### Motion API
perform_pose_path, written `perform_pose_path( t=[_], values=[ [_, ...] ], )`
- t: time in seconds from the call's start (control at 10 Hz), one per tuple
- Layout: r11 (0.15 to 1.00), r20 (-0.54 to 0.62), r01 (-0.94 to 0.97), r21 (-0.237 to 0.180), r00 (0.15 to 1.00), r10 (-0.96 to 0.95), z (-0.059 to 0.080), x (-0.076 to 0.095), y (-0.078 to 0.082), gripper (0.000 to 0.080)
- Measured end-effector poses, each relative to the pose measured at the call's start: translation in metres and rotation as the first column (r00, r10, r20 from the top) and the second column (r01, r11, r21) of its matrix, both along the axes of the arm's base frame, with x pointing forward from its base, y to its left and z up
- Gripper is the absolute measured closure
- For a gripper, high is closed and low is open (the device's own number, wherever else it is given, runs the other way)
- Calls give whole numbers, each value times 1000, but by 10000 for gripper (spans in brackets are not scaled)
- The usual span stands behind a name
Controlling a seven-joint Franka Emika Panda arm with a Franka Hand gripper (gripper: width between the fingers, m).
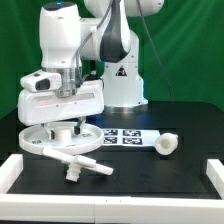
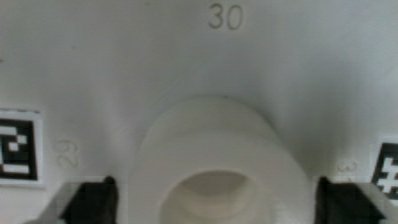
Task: Assemble round table
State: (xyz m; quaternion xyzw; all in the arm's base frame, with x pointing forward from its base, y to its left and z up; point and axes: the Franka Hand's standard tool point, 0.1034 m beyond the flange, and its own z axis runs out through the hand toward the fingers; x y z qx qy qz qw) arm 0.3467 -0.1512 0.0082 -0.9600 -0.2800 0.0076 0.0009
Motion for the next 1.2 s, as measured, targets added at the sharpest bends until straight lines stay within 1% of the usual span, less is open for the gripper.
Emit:
perform_pose_path(
  t=[0.1, 0.3, 0.4, 0.5, 0.6, 0.7, 0.8, 1.0, 1.1, 1.2],
  values=[
    [1000, 0, 0, 0, 1000, 0, 0, 0, 0, 403],
    [1000, -6, -1, 3, 1000, 1, 0, 0, 1, 401],
    [1000, -26, -9, 11, 1000, 10, 5, 4, 5, 401],
    [1000, -27, -16, 10, 1000, 16, 19, 16, 14, 401],
    [1000, -38, -6, 9, 999, 6, 36, 26, 27, 401],
    [1000, -44, -6, 4, 999, 6, 63, 41, 43, 401],
    [1000, -32, 23, -7, 999, -23, 83, 54, 60, 401],
    [993, -19, 116, -17, 993, -116, 92, 73, 112, 400],
    [990, 0, 139, -17, 990, -139, 98, 89, 131, 400],
    [991, 14, 136, -12, 991, -136, 94, 93, 137, 399]
  ],
)
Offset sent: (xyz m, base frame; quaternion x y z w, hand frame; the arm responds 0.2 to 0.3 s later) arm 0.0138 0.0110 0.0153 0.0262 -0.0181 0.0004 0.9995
